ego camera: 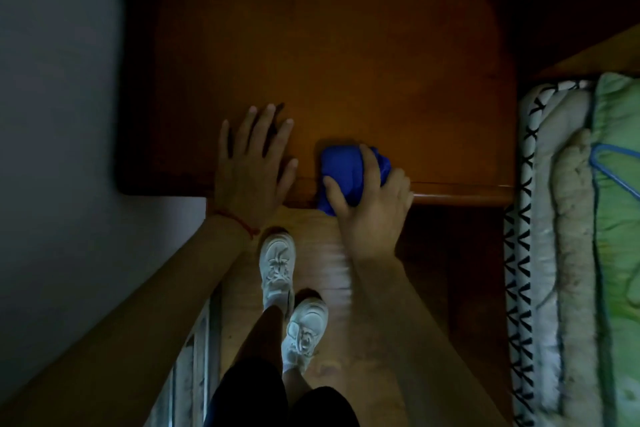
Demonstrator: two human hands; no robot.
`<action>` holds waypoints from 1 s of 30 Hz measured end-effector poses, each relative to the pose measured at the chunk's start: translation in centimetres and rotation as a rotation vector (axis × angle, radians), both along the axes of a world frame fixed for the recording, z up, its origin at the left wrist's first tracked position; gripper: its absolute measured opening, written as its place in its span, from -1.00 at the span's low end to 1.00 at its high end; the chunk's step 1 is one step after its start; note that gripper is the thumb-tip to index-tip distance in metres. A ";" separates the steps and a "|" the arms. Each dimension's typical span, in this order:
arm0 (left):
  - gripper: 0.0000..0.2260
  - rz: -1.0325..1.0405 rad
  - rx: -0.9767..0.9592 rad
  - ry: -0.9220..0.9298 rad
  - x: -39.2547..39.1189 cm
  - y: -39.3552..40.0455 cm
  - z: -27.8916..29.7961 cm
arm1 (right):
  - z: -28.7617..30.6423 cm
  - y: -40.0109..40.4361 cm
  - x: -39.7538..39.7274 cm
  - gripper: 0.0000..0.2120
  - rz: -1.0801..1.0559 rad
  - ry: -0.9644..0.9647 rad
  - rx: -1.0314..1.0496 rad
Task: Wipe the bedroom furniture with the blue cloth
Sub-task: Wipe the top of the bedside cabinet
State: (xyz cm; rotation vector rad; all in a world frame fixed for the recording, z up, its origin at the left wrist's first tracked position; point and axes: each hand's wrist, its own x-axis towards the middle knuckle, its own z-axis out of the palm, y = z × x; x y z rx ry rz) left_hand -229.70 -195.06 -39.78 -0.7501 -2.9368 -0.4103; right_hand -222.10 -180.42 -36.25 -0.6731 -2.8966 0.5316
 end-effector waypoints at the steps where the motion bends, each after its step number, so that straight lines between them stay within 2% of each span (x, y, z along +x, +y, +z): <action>1: -0.55 -0.004 -0.003 0.006 0.0 -0.3 -0.1 | -0.1 0.6 0.1 -0.41 -0.013 0.008 0.028; 5: -0.55 -0.024 -0.008 0.009 0.1 -0.6 -0.2 | -0.2 -0.1 0.0 -0.39 -0.235 0.019 -0.039; 10: -0.54 -0.017 -0.024 -0.011 0.0 -0.6 0.0 | 0.3 0.8 -3.6 -0.39 -0.022 -0.009 0.059; 15: -0.55 0.001 0.016 -0.053 -0.1 -0.4 0.5 | 0.3 2.8 -10.9 -0.39 -0.112 -0.024 -0.020; 18: -0.55 0.059 0.049 -0.083 -0.5 -0.1 1.1 | -0.1 2.0 -8.0 -0.40 -0.086 0.015 0.021; 21: -0.56 0.075 0.071 -0.087 -2.0 0.7 1.5 | 0.0 1.1 -4.8 -0.40 -0.064 -0.035 0.014; 24: -0.55 0.057 0.040 -0.089 -4.0 1.5 1.4 | 0.1 3.0 -9.9 -0.41 -0.013 -0.011 0.055; 27: -0.53 0.044 0.006 -0.083 -5.9 1.7 1.2 | 0.4 5.3 -17.4 -0.39 -0.061 -0.034 -0.026; 30: -0.53 0.049 -0.014 -0.106 -6.8 1.6 1.2 | 0.1 4.9 -16.8 -0.39 -0.062 0.007 -0.027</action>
